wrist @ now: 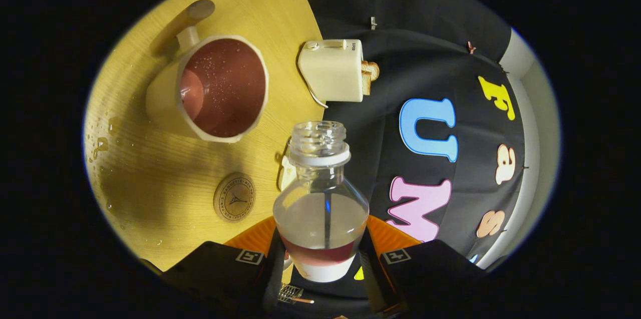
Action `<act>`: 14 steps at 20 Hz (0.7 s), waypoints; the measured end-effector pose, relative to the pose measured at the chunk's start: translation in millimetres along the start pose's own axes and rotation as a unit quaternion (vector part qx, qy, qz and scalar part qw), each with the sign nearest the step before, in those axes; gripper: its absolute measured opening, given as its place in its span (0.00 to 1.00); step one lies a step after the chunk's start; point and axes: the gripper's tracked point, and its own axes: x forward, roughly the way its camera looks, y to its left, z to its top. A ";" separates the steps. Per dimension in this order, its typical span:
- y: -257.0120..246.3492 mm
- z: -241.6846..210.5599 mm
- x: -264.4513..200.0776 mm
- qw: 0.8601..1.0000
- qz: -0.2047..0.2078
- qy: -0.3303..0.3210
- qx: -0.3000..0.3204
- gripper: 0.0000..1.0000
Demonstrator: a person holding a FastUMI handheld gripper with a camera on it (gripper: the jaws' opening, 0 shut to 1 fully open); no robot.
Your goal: Take the bottle from table, then pour the juice into the cup, finally place the bottle on the coaster
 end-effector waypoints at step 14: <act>4.4 6.8 9.1 0.997 -0.001 -0.018 -0.074 0.70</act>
